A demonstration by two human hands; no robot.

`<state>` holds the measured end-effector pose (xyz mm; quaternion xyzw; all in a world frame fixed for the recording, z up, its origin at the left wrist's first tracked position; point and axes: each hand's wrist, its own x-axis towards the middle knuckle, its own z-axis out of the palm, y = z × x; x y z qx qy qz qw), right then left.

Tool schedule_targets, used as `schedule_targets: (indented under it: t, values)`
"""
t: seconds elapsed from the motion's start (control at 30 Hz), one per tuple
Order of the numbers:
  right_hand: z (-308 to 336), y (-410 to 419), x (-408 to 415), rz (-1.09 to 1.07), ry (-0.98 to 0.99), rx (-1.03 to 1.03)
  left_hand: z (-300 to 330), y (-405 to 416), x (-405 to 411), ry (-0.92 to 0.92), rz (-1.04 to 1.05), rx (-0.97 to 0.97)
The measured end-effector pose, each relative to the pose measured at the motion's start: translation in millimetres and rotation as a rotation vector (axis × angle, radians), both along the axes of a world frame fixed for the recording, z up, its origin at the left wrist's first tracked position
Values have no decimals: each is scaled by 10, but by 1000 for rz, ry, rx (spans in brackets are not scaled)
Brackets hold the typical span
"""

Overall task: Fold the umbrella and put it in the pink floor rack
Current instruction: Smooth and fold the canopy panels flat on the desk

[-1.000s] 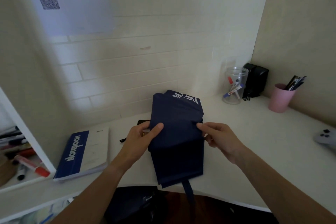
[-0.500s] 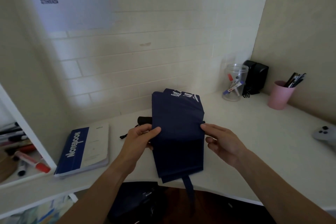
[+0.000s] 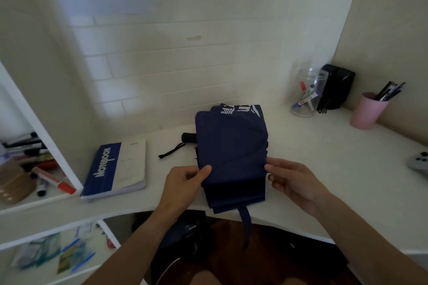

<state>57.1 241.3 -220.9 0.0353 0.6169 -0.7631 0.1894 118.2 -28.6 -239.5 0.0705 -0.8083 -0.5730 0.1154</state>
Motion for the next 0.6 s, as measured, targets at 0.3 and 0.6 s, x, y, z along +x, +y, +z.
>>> schedule_targets:
  t: [0.3,0.6]
  values:
    - [-58,-154,79,-55,89,308,-193,-57,82,-12,28,-347]
    - [-94,-132,135,-56,109,509,-222,-20,193,-43,33,-533]
